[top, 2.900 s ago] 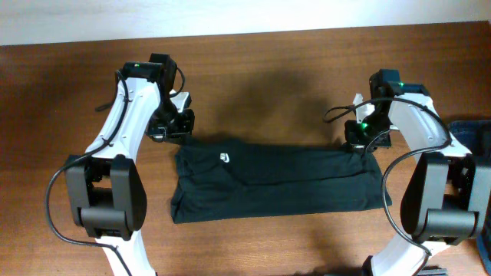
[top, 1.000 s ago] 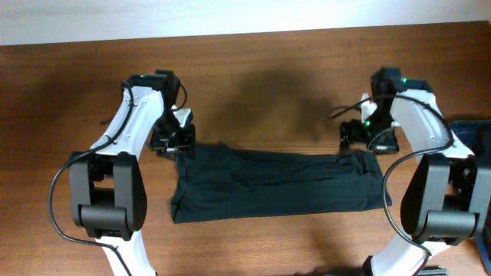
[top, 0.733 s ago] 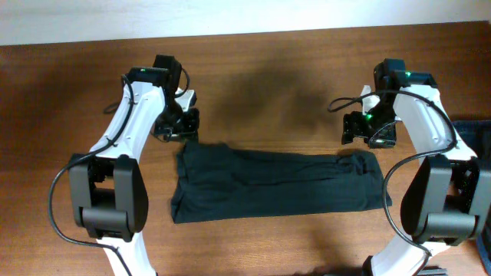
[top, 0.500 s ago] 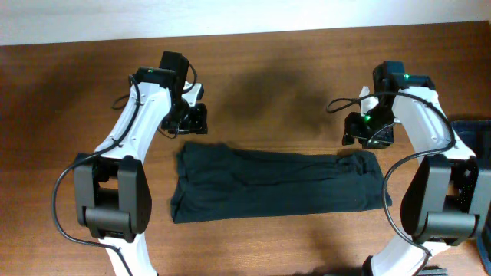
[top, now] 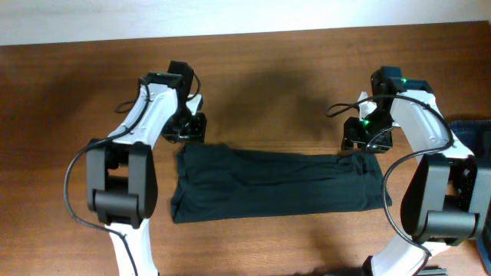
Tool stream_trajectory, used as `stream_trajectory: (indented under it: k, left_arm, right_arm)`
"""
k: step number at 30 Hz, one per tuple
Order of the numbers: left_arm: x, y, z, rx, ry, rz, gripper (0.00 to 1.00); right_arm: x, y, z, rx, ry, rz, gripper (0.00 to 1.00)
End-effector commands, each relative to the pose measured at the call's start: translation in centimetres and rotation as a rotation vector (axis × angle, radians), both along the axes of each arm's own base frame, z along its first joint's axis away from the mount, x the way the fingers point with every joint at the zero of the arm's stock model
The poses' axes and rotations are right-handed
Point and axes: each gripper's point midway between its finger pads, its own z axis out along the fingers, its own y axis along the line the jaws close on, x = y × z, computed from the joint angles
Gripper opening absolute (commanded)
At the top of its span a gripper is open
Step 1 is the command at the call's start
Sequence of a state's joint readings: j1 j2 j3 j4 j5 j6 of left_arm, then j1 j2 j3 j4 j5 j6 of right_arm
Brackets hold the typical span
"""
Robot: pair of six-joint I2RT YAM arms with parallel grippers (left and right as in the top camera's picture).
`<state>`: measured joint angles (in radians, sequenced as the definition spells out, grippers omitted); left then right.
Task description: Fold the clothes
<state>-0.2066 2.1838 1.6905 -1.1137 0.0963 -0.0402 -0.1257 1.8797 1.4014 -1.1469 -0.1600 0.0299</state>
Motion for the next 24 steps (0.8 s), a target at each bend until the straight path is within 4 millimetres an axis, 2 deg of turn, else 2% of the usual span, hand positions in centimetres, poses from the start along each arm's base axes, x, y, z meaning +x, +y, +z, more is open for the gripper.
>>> stream_trajectory:
  k: [1, 2, 3, 6, 7, 9, 15, 24]
  left_arm:
    - [-0.5, 0.5, -1.2, 0.019, 0.031, -0.038, 0.57]
    - [-0.5, 0.5, -1.2, 0.019, 0.031, -0.038, 0.56]
    - [-0.5, 0.5, -1.2, 0.019, 0.031, -0.038, 0.52]
    - [-0.5, 0.6, -1.2, 0.019, 0.031, -0.038, 0.27]
    - [-0.5, 0.6, -1.2, 0.019, 0.031, -0.037, 0.15]
    - [-0.5, 0.6, -1.2, 0.019, 0.032, -0.036, 0.00]
    - [-0.9, 0.7, -0.8, 0.022, 0.049, -0.036, 0.00]
    - [-1.3, 0.8, 1.9, 0.027, 0.080, -0.036, 0.00]
  right_arm:
    - [-0.1, 0.3, 0.5, 0.011, -0.015, -0.004, 0.57]
    - [-0.1, 0.3, 0.5, 0.011, -0.015, -0.004, 0.57]
    - [-0.1, 0.3, 0.5, 0.011, -0.015, -0.004, 0.57]
    - [0.0, 0.3, 0.5, 0.010, -0.017, -0.004, 0.57]
    - [0.0, 0.3, 0.5, 0.010, -0.018, -0.004, 0.57]
    - [0.0, 0.3, 0.5, 0.010, -0.019, -0.004, 0.57]
    - [0.0, 0.3, 0.5, 0.010, -0.019, -0.004, 0.57]
    - [0.0, 0.2, 0.4, 0.010, -0.021, -0.004, 0.57]
